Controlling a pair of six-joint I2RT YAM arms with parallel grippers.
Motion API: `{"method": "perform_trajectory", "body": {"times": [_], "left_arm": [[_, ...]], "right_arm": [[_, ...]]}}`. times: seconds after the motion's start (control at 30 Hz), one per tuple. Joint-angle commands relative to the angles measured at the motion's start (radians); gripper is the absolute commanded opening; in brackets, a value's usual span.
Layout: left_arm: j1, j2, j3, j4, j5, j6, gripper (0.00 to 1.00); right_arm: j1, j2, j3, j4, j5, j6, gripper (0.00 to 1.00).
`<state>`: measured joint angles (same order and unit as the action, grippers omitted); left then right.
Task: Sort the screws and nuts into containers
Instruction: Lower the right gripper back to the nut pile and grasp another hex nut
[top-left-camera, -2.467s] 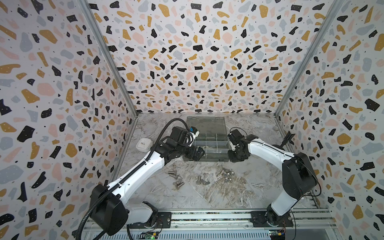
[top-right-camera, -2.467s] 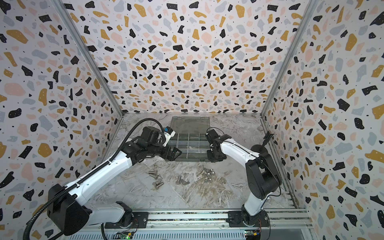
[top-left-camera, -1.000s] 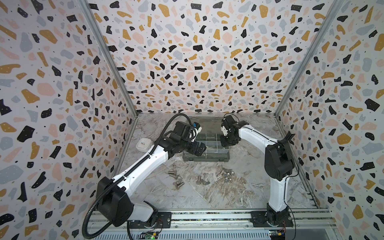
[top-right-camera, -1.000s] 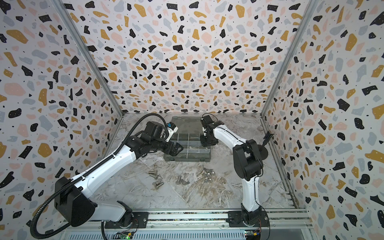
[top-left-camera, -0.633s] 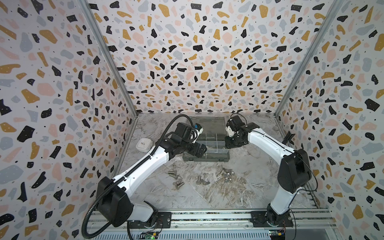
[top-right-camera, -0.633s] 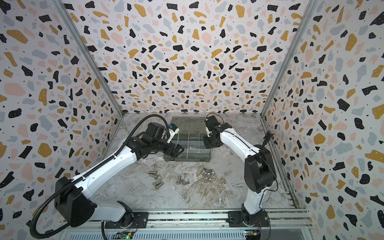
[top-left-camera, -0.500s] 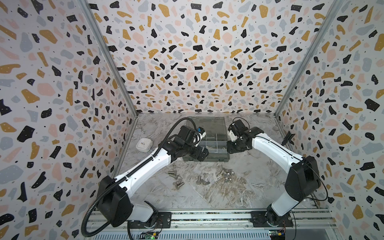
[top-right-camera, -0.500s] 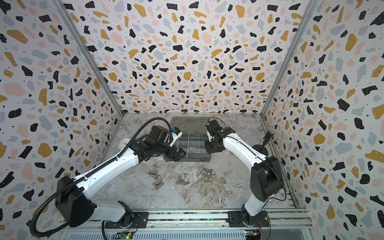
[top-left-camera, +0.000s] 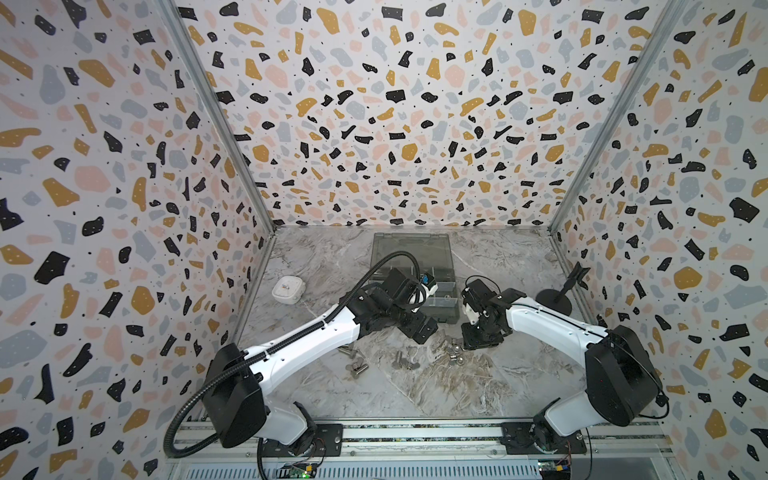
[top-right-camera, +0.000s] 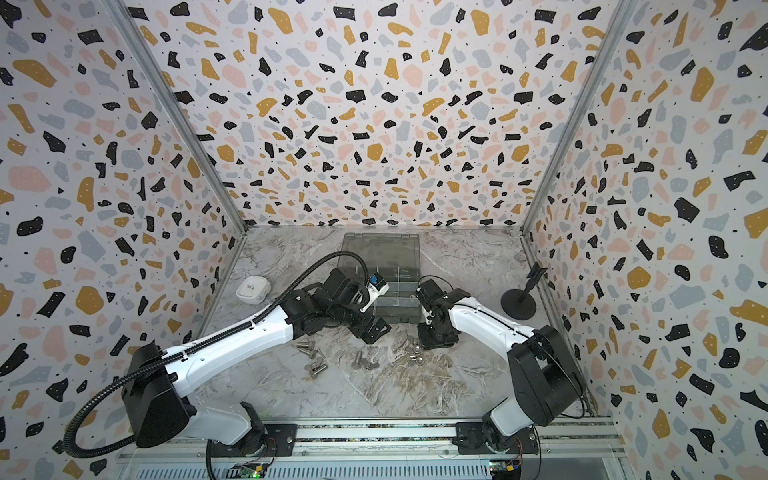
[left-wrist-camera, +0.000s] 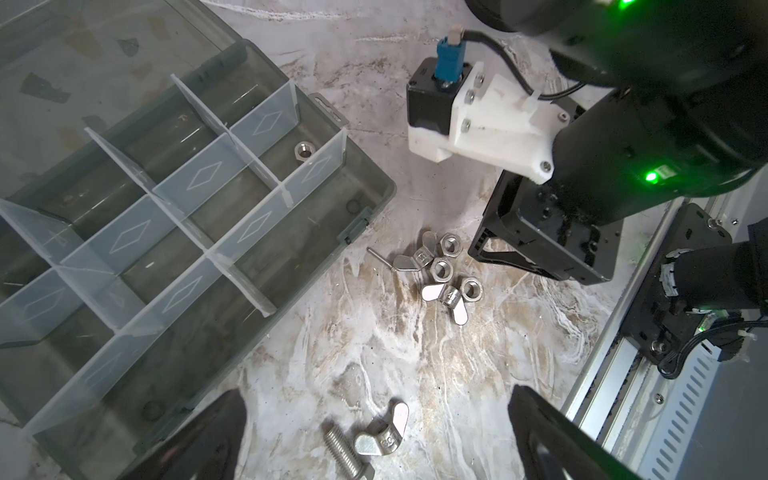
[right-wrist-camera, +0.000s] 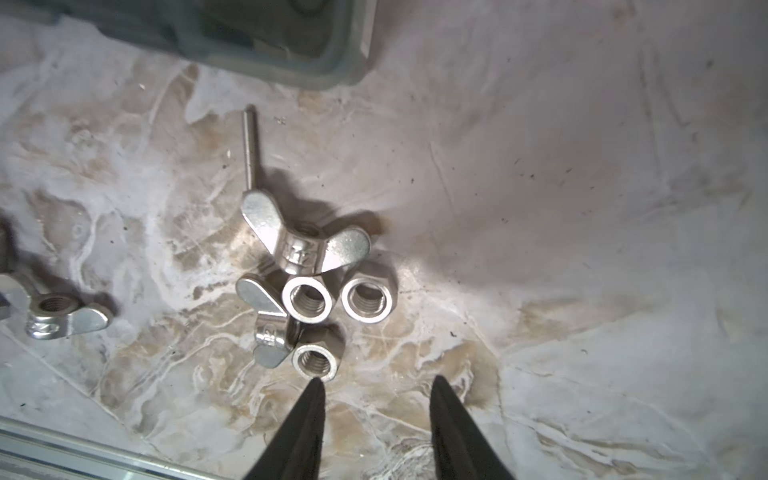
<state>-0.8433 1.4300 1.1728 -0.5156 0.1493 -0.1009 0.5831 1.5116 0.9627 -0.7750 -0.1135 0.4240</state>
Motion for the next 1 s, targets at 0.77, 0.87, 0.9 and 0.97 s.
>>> {"method": "perform_trajectory", "body": {"times": [0.77, 0.87, 0.9, 0.97], "left_arm": [[-0.029, -0.023, 0.019, -0.015, -0.070, -0.018, 1.00], [-0.030, -0.019, 0.019, -0.015, -0.070, -0.014, 1.00], [-0.030, -0.019, 0.019, -0.014, -0.070, -0.014, 1.00], [-0.030, -0.019, 0.016, -0.012, -0.067, -0.014, 1.00]], "right_arm": [[0.002, 0.116, -0.057, 0.131, 0.040, -0.004, 0.40], [0.002, 0.121, -0.067, 0.141, 0.040, -0.004, 0.39], [0.001, 0.123, -0.069, 0.143, 0.040, -0.006, 0.38], [0.000, 0.125, -0.067, 0.141, 0.041, -0.005, 0.35]]}}
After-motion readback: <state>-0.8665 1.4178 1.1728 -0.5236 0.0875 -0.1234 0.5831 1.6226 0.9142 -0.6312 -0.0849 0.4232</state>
